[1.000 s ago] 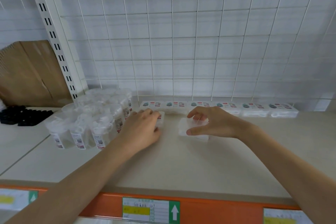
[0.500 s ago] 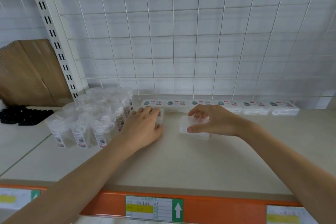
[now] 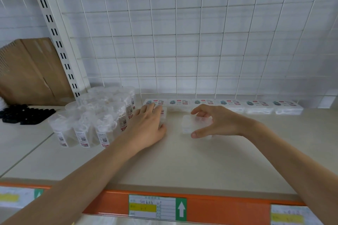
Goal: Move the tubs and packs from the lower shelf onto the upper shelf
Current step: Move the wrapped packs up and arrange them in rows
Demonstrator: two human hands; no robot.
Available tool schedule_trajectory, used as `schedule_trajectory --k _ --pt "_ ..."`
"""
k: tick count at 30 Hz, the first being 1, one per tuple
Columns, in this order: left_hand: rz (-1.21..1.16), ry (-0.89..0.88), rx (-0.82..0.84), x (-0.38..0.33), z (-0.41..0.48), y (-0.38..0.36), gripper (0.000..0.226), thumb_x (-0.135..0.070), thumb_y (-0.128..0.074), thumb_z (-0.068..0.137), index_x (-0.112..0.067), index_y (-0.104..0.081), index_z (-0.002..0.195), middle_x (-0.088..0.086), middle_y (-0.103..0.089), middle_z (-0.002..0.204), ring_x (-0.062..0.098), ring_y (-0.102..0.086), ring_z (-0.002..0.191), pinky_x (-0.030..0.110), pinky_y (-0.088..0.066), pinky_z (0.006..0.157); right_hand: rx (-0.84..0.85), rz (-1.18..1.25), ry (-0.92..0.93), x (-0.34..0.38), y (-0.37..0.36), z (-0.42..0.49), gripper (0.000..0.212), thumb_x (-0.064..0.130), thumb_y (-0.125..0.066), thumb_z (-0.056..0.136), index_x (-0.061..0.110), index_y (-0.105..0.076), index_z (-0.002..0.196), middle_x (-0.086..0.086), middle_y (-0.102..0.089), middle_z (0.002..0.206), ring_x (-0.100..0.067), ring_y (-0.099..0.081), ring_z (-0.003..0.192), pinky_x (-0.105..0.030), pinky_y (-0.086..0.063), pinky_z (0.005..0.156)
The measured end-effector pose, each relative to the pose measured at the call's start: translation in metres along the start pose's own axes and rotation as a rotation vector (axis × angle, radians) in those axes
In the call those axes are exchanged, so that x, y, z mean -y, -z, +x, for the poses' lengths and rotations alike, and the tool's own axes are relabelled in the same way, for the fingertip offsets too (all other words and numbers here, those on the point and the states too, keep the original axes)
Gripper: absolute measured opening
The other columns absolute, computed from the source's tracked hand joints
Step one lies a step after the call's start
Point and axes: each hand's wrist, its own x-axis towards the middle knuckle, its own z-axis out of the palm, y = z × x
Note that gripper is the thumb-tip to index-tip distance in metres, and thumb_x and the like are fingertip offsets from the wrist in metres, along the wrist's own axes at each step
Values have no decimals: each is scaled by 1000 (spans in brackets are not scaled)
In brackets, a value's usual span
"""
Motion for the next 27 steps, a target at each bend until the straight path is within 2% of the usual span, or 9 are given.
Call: schedule_trajectory --k 3,5,7,9,12,15,21,25,27 --pt "-195 -40 -92 -7 -1 6 54 -30 -51 96 -15 -36 146 0 -37 149 19 -32 138 28 -23 110 -7 -20 14 -2 3 0 66 46 -84 69 45 -49 126 18 -55 116 -1 -51 109 -24 -44 92" --pt "-439 -15 -125 -14 1 11 43 -27 -54 96 -18 -49 137 -2 -46 139 15 -43 129 22 -30 101 -37 -4 39 0 4 0 64 40 -84 72 43 -49 127 16 -56 114 4 -51 104 -13 -45 80" --pt "-686 65 -79 -22 9 19 32 -28 -55 96 -20 -58 127 -4 -55 129 8 -51 117 15 -37 87 -78 42 60 3 5 0 64 36 -85 71 42 -50 125 17 -59 113 6 -51 104 -11 -47 71" --pt "-862 156 13 -28 19 27 26 -35 -56 95 -24 -64 117 -9 -62 119 7 -56 107 16 -42 81 -140 69 82 3 5 1 66 36 -87 67 43 -51 123 20 -63 112 6 -53 107 -11 -43 76" --pt "-850 238 117 -35 33 32 36 -59 -51 86 -30 -64 103 -10 -65 108 12 -60 105 34 -46 92 -232 92 114 3 7 3 68 36 -90 64 41 -54 122 24 -64 112 8 -54 108 -9 -40 82" --pt "-887 237 173 -44 38 30 47 -57 -47 88 -16 -64 105 5 -69 100 25 -65 99 40 -49 88 -279 85 126 4 10 1 69 36 -91 62 41 -56 122 28 -62 112 11 -54 103 -8 -42 81" --pt "-1232 224 102 -47 35 22 23 -27 -57 98 -8 -61 110 4 -65 88 16 -67 70 29 -51 58 -300 112 135 7 12 0 70 39 -90 62 37 -55 123 27 -58 113 8 -55 102 -5 -42 78" --pt "-1435 216 64 -40 35 27 25 -23 -58 99 -2 -61 113 9 -66 89 19 -68 73 29 -53 58 -369 439 64 14 13 0 48 48 -74 76 29 -60 118 16 -65 107 -2 -64 95 -17 -48 78" --pt "-1476 216 46 -38 35 28 25 -23 -59 99 -2 -61 112 8 -67 88 20 -68 73 27 -53 57 -395 556 16 14 17 0 33 45 -65 88 23 -66 113 10 -71 103 -7 -67 96 -23 -50 79"
